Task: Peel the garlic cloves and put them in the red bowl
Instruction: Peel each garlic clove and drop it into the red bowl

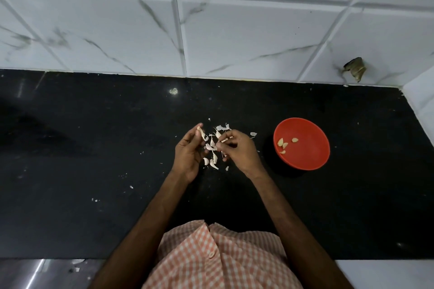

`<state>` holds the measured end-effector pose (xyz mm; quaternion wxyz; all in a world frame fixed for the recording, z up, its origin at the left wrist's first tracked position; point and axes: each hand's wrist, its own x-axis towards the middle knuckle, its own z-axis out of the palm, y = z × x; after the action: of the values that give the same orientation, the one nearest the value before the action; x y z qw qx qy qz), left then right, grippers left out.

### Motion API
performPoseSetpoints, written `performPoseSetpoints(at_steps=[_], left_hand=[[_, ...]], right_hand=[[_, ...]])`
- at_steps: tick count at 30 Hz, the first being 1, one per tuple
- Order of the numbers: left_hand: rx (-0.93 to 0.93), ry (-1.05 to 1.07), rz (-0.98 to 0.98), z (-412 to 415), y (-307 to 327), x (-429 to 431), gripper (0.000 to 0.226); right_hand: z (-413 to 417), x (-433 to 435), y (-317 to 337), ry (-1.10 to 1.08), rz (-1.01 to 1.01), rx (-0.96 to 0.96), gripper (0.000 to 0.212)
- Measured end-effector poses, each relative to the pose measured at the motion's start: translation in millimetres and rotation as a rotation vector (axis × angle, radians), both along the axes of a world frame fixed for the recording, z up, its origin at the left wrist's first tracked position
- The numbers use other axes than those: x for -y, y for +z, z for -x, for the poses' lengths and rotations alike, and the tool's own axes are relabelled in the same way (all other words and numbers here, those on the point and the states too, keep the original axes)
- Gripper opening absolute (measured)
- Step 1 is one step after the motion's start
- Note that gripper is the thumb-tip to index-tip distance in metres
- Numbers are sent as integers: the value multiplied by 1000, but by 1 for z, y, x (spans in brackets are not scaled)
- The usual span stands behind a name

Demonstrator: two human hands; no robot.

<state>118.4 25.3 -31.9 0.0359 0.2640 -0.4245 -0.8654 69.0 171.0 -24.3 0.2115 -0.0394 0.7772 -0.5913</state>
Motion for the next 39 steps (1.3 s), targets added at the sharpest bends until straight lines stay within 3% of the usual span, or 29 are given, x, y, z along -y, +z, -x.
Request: performPoseSetpoints(at_steps=[4, 13, 22, 28, 39], left_hand=[[-44, -76, 57, -1, -1, -1, 16], [-145, -99, 341, -2, 0, -3, 14], [-141, -66, 493, -1, -6, -6, 10], [-139, -57, 557, 0, -7, -8, 9], [-137, -67, 383, 0, 4, -13, 16]], right_hand=[[8, -2, 2, 89, -231, -230, 19], [12, 7, 19, 65, -149, -469, 7], [12, 8, 15, 87, -180, -380, 6], [7, 11, 12, 20, -59, -245, 8], [8, 13, 7, -54, 88, -62, 10]])
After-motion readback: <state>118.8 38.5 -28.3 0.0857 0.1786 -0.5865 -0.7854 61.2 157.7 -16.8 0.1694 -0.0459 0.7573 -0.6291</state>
